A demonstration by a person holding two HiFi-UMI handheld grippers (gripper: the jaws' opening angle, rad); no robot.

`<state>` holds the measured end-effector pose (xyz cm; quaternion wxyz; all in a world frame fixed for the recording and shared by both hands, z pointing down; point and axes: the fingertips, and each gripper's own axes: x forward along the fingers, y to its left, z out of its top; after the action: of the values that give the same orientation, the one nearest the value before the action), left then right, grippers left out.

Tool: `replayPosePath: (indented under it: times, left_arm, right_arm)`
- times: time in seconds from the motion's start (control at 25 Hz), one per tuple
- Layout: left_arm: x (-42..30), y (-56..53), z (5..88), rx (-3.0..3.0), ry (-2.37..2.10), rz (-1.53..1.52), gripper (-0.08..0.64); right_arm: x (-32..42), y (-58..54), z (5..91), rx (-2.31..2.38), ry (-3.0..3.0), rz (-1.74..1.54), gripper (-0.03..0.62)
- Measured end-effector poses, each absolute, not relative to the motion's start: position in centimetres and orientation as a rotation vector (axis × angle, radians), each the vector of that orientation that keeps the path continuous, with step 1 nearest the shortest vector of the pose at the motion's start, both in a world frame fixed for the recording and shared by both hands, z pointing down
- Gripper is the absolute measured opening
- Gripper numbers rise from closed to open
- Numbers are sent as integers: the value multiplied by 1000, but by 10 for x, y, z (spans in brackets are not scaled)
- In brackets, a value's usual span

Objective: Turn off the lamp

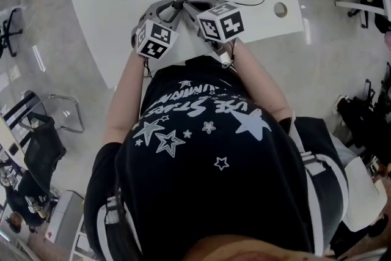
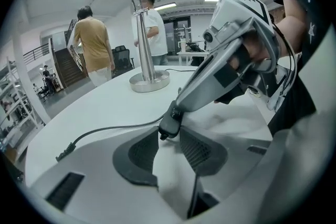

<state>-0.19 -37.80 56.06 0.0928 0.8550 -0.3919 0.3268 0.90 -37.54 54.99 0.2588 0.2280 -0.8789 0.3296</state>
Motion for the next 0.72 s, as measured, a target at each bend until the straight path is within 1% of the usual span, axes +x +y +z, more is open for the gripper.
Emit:
replayPosePath:
  times: [0.16, 0.72]
  left_arm:
    - [-11, -371, 561, 2492, -1175, 966, 133]
    - [-37, -315, 516, 2530, -1268, 732, 135]
  right_arm:
    - [9, -374, 543, 632, -2414, 905, 5]
    - [19, -332, 525, 821, -2416, 931, 5]
